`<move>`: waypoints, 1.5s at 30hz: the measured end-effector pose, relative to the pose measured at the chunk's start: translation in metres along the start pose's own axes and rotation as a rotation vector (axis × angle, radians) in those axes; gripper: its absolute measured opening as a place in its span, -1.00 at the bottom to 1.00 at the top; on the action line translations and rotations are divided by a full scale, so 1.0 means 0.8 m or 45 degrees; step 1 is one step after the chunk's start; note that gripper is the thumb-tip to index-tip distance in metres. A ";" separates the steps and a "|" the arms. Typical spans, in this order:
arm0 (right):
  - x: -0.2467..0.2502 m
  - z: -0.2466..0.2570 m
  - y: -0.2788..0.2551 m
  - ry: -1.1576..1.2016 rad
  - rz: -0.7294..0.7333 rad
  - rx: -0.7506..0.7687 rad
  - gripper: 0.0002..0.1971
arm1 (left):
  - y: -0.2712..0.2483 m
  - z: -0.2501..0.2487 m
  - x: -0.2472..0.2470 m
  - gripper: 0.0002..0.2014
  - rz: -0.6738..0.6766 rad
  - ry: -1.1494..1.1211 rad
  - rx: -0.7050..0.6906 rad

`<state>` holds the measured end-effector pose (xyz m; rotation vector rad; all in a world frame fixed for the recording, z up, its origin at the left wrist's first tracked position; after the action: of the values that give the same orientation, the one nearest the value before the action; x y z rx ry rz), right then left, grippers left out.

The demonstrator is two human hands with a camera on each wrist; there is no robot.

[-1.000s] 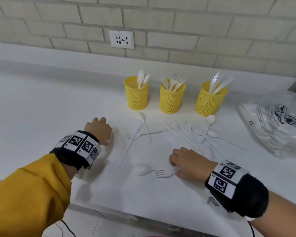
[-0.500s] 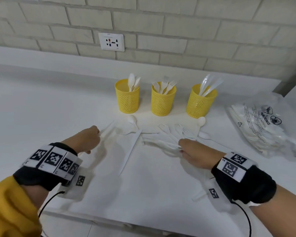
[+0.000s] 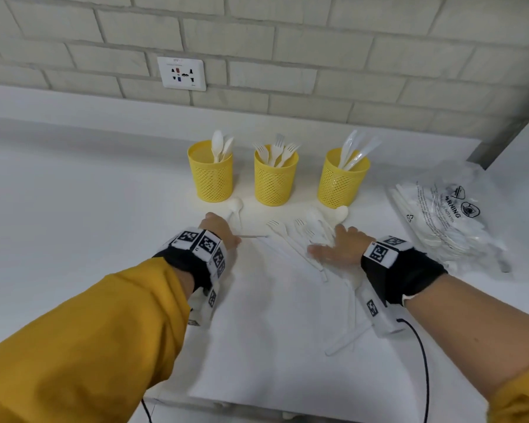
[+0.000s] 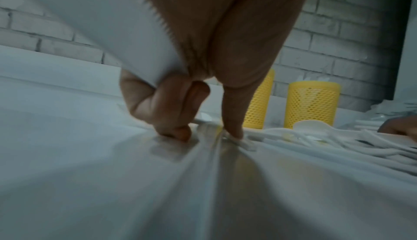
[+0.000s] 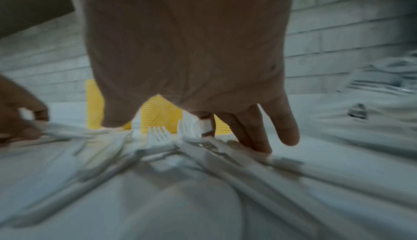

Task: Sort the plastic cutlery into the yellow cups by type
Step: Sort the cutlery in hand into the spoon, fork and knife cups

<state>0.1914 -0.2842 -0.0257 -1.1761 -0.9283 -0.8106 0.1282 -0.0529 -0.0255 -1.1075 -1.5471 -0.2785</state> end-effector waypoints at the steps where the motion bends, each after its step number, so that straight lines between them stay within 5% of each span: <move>1: -0.002 0.006 0.001 -0.045 0.005 0.040 0.00 | 0.002 -0.003 0.002 -0.44 -0.011 0.044 -0.011; 4: -0.013 0.023 0.000 -0.202 -0.023 0.132 0.14 | 0.006 -0.006 0.004 -0.65 0.011 0.140 -0.020; 8: -0.011 0.042 0.003 -0.196 -0.076 0.195 -0.21 | 0.009 0.005 0.007 -0.53 -0.007 0.093 0.025; 13: -0.011 0.039 0.006 -0.101 0.006 0.177 -0.51 | 0.015 -0.005 0.015 -0.69 -0.107 0.082 -0.011; 19: -0.018 0.046 -0.008 -0.174 -0.035 0.258 -0.14 | 0.025 -0.031 -0.003 -0.65 -0.047 0.041 -0.031; 25: -0.015 0.052 -0.005 -0.013 0.117 0.307 -0.61 | 0.024 -0.021 -0.014 -0.62 -0.028 0.152 -0.104; 28: -0.018 0.053 -0.007 -0.043 0.106 0.308 -0.62 | 0.022 -0.019 -0.022 -0.77 0.003 0.123 -0.134; 35: -0.019 0.056 -0.009 -0.130 0.099 0.450 -0.81 | 0.007 -0.016 -0.016 -0.92 -0.072 -0.453 -0.131; 38: -0.008 0.047 -0.007 -0.106 0.085 0.445 -0.67 | -0.002 -0.017 0.003 -0.96 -0.212 -0.656 -0.239; 43: 0.026 0.029 -0.005 0.219 -0.105 0.494 -0.69 | -0.019 -0.021 0.043 -0.84 -0.600 -0.954 -0.493; 45: 0.047 0.028 -0.011 0.433 -0.217 0.565 -0.69 | -0.028 -0.027 0.053 -0.83 -0.574 -1.170 -0.587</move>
<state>0.1953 -0.2657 0.0145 -0.5591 -0.8723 -0.8540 0.1294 -0.0595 0.0266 -1.3125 -2.6587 -0.4862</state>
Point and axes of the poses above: each hand's wrist, its own y-axis towards the middle knuckle, its own x-axis out of the back of the hand, z = x × y, the point moved 3 cm from there along y, towards the middle knuckle
